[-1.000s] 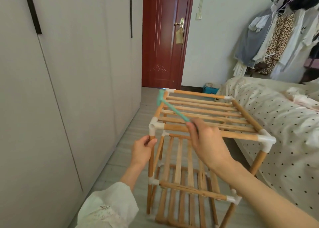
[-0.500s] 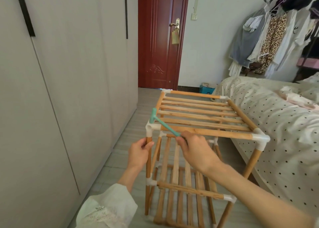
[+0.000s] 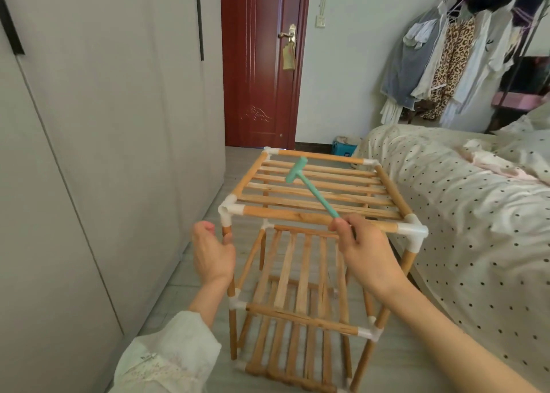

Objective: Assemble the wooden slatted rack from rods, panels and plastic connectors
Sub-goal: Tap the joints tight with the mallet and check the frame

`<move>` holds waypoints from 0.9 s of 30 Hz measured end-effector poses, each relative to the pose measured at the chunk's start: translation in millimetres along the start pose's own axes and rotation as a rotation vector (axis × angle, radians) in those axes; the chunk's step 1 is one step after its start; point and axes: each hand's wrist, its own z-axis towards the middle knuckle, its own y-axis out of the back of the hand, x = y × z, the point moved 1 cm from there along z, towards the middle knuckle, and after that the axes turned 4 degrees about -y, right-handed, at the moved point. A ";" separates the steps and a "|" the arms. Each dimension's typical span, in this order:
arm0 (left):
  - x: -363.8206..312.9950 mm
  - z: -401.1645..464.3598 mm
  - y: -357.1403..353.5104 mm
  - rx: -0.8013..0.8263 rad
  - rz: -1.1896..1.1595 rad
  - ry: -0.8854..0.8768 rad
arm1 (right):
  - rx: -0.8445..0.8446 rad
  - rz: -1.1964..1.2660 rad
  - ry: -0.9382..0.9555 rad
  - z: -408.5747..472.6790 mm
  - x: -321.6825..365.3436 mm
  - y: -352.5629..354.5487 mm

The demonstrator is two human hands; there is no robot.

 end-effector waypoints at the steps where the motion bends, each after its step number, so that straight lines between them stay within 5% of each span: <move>1: -9.2 -3.5 3.0 -0.078 0.044 -0.096 | -0.033 0.008 -0.035 -0.7 -6.9 10.2; 4: -38.6 -22.9 4.5 -0.142 0.184 -0.560 | -0.066 -0.018 -0.160 -1.6 -28.4 39.2; 9: -67.5 -69.2 -46.1 0.267 0.456 -1.077 | -0.122 -0.179 -0.254 -5.4 -50.4 94.6; 15: -73.5 -85.3 -76.3 0.356 0.543 -1.070 | -0.478 -0.215 -0.066 -26.6 -55.9 139.1; 19: -74.6 -89.3 -77.7 0.322 0.511 -1.070 | -0.141 -0.459 -0.179 -55.7 -86.3 127.8; 23: -74.8 -92.6 -79.1 0.318 0.510 -1.045 | -0.504 -0.183 -0.140 -53.8 -70.3 159.1; 25: -76.1 -93.6 -77.7 0.319 0.509 -1.038 | -0.378 -0.205 -0.168 -57.9 -69.1 153.7; 27: -76.1 -94.3 -77.5 0.312 0.511 -1.042 | -0.077 -0.370 -0.232 -69.5 -78.0 135.1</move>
